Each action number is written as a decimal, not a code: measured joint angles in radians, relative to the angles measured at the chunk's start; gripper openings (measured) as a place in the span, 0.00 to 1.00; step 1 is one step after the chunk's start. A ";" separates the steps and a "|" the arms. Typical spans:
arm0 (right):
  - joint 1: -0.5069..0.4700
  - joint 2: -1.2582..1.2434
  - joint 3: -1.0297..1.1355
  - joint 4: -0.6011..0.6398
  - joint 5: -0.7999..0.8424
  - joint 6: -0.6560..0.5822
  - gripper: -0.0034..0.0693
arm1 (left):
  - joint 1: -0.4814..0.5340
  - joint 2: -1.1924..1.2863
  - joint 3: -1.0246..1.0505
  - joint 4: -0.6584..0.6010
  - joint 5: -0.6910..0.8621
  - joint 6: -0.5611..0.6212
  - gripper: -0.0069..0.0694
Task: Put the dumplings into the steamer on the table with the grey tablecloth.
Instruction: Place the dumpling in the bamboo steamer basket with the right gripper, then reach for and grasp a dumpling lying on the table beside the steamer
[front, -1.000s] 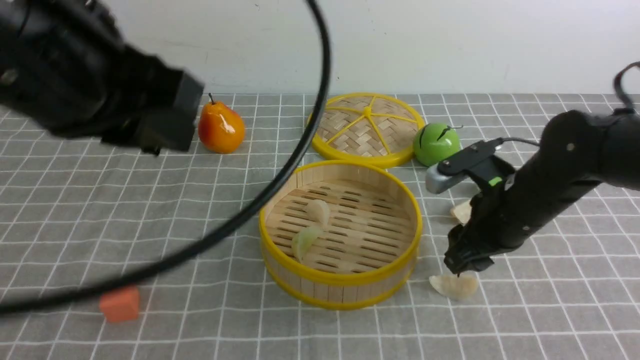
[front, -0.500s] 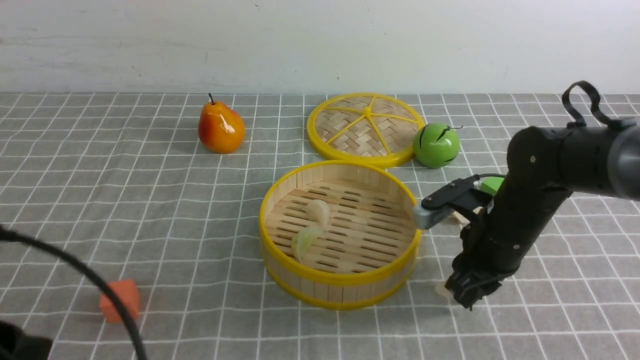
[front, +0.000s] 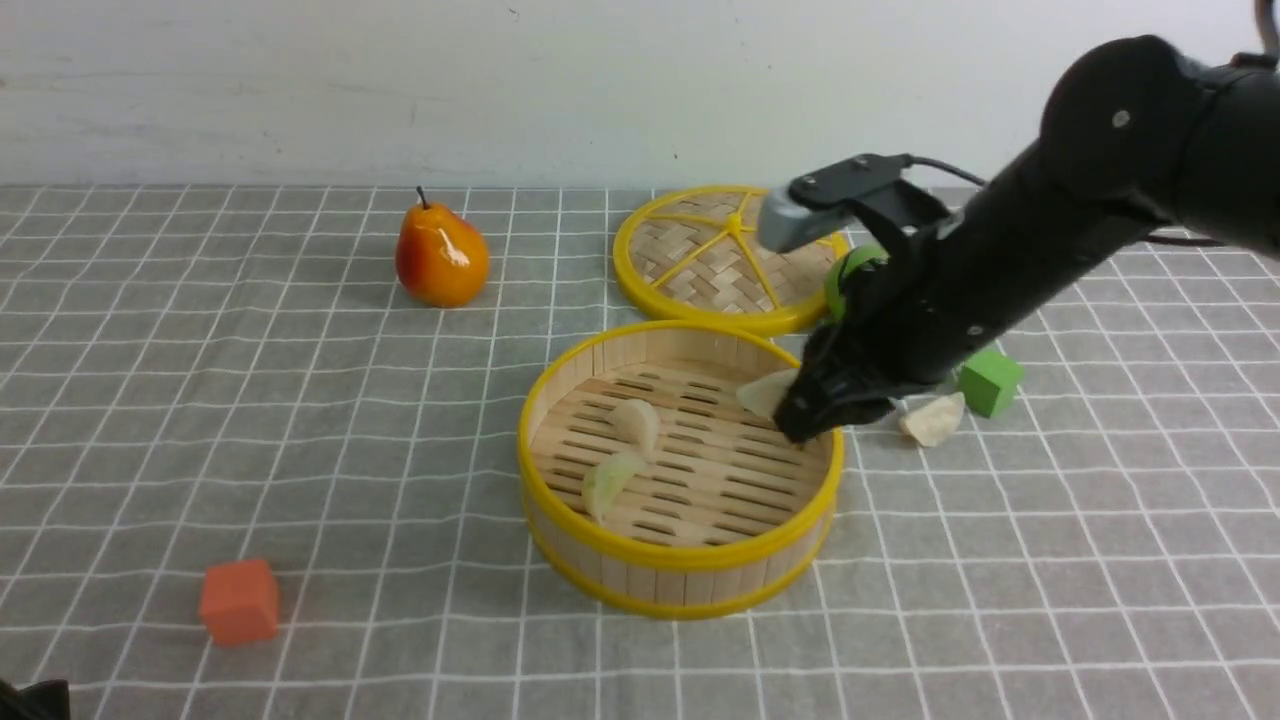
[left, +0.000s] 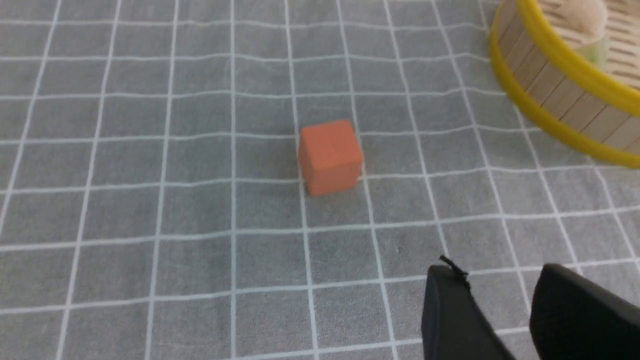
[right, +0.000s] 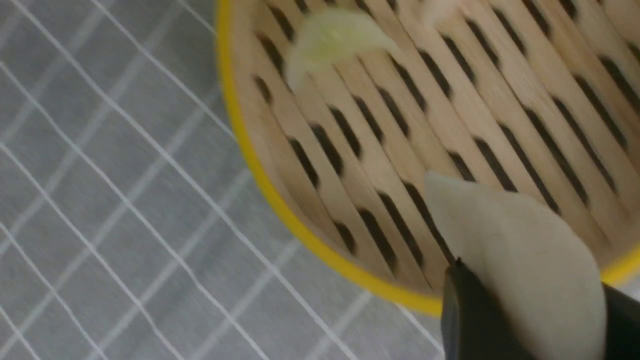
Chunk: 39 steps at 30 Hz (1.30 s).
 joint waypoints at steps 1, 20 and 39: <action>0.017 0.026 0.000 0.026 -0.033 -0.012 0.30 | 0.000 -0.009 0.003 0.000 0.001 -0.001 0.40; 0.044 0.205 -0.032 0.019 -0.035 -0.052 0.72 | 0.000 -0.026 0.009 0.001 0.002 -0.002 0.40; -0.287 0.277 -0.240 -0.132 0.096 0.236 0.67 | 0.000 -0.026 0.009 0.031 -0.050 -0.002 0.40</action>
